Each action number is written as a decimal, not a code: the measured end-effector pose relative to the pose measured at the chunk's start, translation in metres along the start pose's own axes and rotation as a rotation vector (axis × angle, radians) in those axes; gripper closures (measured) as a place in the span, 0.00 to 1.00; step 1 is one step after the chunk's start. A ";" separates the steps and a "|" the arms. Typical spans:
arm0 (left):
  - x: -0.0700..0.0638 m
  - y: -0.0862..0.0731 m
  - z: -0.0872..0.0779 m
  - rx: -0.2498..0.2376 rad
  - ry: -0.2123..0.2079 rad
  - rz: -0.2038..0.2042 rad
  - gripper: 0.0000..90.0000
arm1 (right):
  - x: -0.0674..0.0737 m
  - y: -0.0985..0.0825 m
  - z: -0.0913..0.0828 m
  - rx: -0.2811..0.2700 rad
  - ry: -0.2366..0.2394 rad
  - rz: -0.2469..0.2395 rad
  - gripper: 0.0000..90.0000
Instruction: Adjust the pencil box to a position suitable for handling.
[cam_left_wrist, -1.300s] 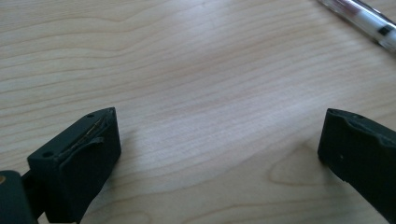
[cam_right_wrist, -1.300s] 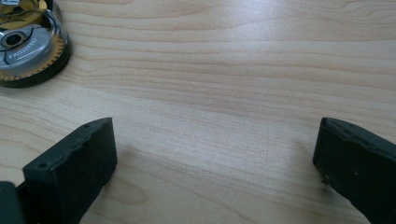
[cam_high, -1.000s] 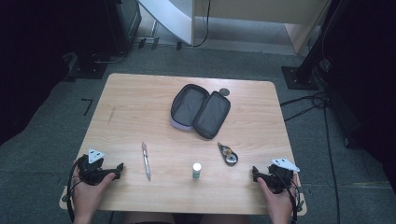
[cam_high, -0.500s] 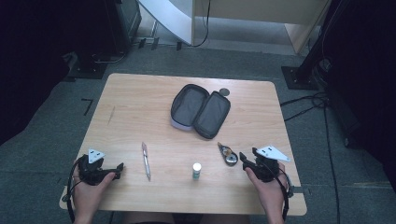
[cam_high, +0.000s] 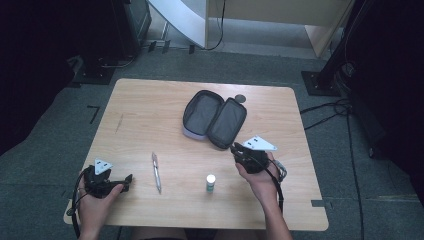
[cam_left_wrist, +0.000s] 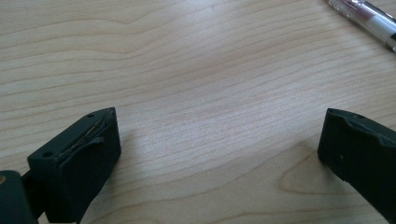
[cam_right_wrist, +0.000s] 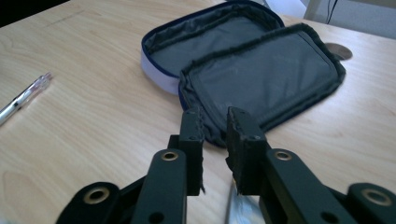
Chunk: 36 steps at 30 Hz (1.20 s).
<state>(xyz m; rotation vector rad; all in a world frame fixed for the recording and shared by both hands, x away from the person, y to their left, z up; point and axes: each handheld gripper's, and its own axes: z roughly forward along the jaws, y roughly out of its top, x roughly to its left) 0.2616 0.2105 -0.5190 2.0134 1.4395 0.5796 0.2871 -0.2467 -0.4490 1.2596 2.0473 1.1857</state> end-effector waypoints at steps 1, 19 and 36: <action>0.000 0.000 0.000 0.000 0.000 0.000 0.00 | 0.001 0.003 0.005 0.001 0.006 0.002 0.90; 0.001 0.001 0.001 0.000 -0.001 0.004 0.00 | 0.015 0.027 0.075 0.092 0.039 -0.043 0.90; 0.001 0.001 0.001 -0.003 -0.005 0.004 0.00 | 0.026 0.031 0.105 0.171 0.027 -0.137 1.00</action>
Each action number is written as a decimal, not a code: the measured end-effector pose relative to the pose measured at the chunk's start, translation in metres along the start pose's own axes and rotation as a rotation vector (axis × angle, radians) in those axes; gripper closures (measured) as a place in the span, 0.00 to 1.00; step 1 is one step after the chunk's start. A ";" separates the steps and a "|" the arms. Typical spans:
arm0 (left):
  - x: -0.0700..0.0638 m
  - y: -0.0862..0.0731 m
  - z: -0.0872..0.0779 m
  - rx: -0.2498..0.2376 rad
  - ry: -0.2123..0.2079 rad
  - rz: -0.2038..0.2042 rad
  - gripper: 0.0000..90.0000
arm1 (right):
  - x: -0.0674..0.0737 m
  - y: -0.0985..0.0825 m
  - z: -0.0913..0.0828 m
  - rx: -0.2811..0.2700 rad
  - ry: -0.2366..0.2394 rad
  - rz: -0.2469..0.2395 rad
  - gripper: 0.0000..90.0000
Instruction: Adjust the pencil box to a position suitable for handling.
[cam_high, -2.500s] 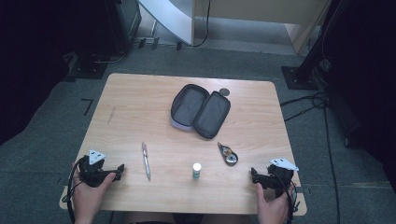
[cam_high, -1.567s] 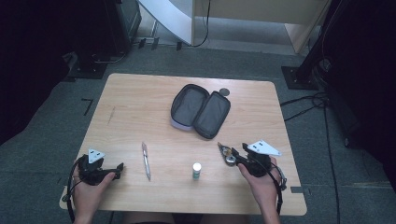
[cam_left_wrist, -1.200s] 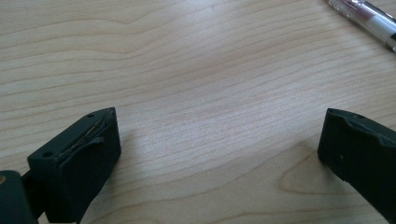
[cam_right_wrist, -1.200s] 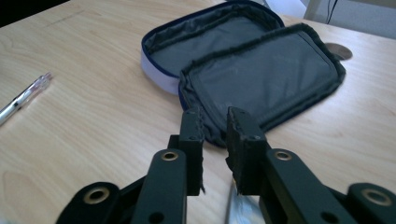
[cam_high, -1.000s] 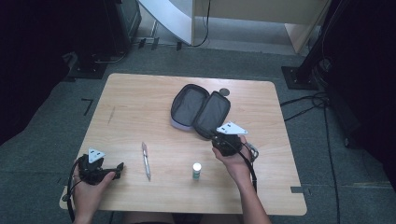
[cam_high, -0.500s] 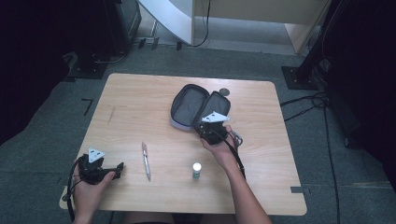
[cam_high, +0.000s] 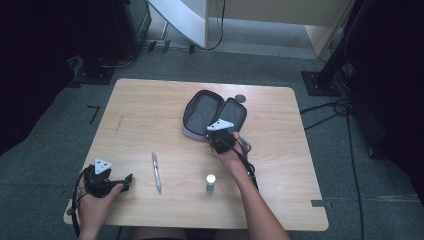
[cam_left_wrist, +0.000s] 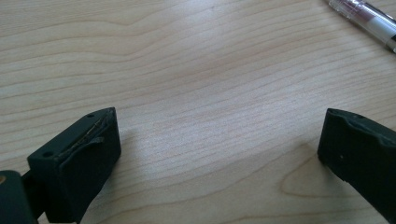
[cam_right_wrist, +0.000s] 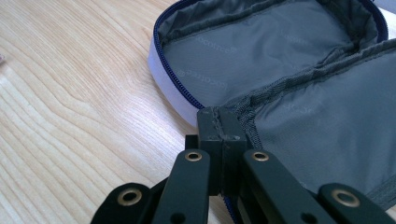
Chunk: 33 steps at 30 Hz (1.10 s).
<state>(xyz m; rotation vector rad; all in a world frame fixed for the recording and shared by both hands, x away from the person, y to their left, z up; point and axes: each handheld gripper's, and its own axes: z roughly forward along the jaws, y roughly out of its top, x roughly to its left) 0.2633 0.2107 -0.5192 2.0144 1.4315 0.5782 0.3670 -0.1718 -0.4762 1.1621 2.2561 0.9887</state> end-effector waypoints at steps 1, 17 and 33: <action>0.000 0.000 0.000 0.000 0.000 0.000 0.00 | 0.000 0.000 0.000 -0.001 0.003 -0.002 1.00; 0.000 0.000 0.000 0.000 0.000 0.000 0.00 | -0.014 0.009 -0.008 -0.039 0.000 0.114 0.86; 0.000 0.000 0.000 0.000 0.000 0.000 0.00 | -0.009 0.010 0.003 0.025 -0.023 0.044 1.00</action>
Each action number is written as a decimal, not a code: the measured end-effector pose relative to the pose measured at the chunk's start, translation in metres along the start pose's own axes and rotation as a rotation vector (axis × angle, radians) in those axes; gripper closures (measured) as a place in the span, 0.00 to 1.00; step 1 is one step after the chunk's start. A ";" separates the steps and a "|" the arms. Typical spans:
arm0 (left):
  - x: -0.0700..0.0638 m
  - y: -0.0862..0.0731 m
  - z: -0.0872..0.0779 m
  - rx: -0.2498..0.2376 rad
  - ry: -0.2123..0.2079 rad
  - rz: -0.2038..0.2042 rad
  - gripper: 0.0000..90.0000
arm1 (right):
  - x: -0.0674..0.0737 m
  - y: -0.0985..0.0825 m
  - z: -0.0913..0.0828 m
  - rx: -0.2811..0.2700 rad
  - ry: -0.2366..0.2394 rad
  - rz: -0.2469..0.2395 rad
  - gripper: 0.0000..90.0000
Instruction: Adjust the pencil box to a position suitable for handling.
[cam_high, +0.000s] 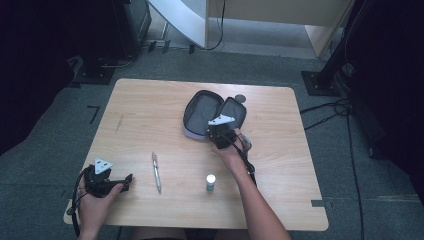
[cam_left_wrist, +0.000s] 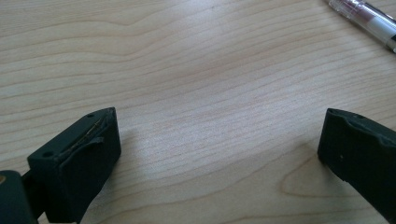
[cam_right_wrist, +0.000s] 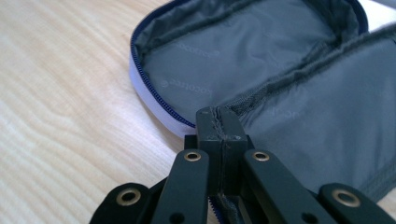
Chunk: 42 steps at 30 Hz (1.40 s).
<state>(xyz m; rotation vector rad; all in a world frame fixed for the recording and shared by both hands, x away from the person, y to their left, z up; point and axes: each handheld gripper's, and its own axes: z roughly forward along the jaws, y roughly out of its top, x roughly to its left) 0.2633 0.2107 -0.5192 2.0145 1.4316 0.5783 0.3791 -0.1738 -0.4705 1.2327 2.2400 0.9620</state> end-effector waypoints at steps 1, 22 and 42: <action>0.000 0.000 0.000 0.000 0.000 0.000 0.00 | 0.001 -0.001 -0.001 -0.006 0.016 -0.030 1.00; 0.000 0.000 0.000 -0.001 0.002 -0.001 0.00 | -0.030 -0.019 -0.024 0.003 0.007 -0.185 1.00; -0.001 0.000 0.000 -0.001 0.004 -0.004 0.00 | -0.073 -0.023 -0.038 -0.011 -0.265 0.294 0.48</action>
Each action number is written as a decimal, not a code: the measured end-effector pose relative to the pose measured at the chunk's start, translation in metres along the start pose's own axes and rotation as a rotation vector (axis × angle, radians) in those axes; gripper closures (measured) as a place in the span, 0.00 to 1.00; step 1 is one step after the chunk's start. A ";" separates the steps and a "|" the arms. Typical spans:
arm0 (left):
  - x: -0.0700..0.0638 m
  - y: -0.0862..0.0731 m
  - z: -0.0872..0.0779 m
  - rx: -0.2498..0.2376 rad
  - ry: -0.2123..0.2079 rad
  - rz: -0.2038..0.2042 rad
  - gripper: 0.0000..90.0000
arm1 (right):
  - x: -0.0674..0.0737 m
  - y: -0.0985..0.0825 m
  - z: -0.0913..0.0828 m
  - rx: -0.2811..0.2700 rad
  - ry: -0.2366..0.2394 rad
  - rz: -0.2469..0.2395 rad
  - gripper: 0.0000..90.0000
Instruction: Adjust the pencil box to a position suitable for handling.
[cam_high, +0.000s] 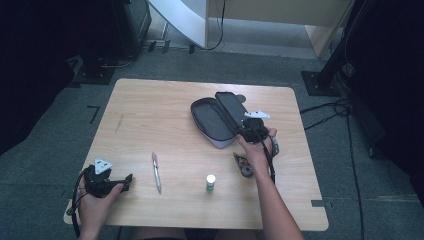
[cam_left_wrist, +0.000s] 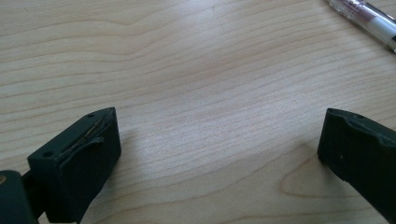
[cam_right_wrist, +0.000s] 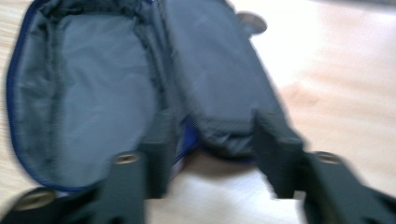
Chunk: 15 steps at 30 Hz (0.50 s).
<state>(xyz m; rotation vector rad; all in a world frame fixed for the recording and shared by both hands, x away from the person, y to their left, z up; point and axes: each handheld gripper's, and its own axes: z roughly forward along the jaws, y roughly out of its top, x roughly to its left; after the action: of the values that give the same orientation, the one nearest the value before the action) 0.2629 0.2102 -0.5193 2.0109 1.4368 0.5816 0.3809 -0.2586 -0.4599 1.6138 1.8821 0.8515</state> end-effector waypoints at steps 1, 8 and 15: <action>0.000 0.000 0.000 0.000 0.000 0.000 0.00 | 0.003 -0.001 0.001 0.016 -0.007 0.020 0.43; 0.000 0.000 0.000 0.000 0.000 -0.001 0.00 | 0.010 -0.008 0.012 0.096 -0.031 0.214 0.21; 0.000 0.000 0.000 0.000 0.000 0.000 0.00 | 0.016 -0.010 0.020 0.135 0.009 0.267 0.36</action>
<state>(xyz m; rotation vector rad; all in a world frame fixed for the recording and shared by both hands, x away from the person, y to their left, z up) 0.2629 0.2102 -0.5193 2.0108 1.4366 0.5815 0.3865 -0.2414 -0.4810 1.9801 1.7880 0.8537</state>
